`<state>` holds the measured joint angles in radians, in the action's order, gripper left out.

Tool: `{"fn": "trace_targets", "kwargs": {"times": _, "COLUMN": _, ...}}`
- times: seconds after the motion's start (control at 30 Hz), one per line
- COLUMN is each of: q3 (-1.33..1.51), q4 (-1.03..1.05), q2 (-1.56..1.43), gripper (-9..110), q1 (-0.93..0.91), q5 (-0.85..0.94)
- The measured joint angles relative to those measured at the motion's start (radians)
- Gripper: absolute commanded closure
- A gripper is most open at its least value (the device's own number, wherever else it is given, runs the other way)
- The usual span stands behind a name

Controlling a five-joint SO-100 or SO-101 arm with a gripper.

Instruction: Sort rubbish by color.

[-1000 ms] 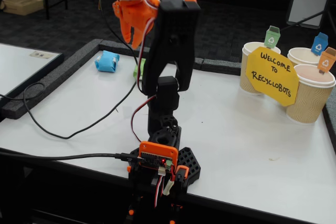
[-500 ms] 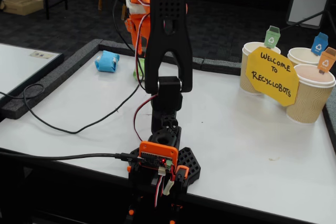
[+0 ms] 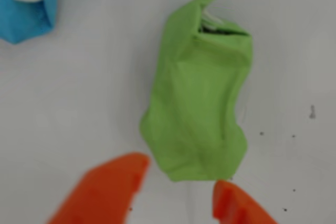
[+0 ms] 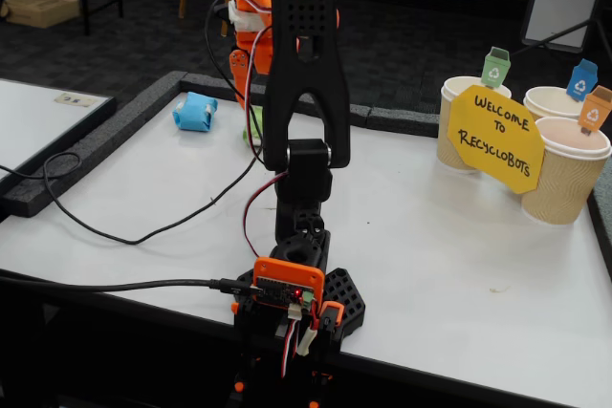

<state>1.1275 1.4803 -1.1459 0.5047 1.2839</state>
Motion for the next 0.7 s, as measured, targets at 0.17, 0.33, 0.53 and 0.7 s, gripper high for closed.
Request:
{"fn": "trace_targets", "kwargs": {"times": 0.17, "q3": 0.0, "q4": -0.095, "q2": 0.0, "gripper": 82, "q1": 0.002, "q5": 0.015}}
{"fn": "trace_targets", "kwargs": {"times": 0.33, "q3": 0.0, "q4": -0.146, "q2": 0.0, "gripper": 78, "q1": -0.005, "q5": 0.08}}
{"fn": "trace_targets", "kwargs": {"times": 0.53, "q3": -0.002, "q4": -0.155, "q2": 0.044, "gripper": 78, "q1": -0.038, "q5": 0.114}}
{"fn": "trace_targets", "kwargs": {"times": 0.7, "q3": -0.002, "q4": -0.152, "q2": 0.067, "gripper": 79, "q1": -0.081, "q5": 0.117}}
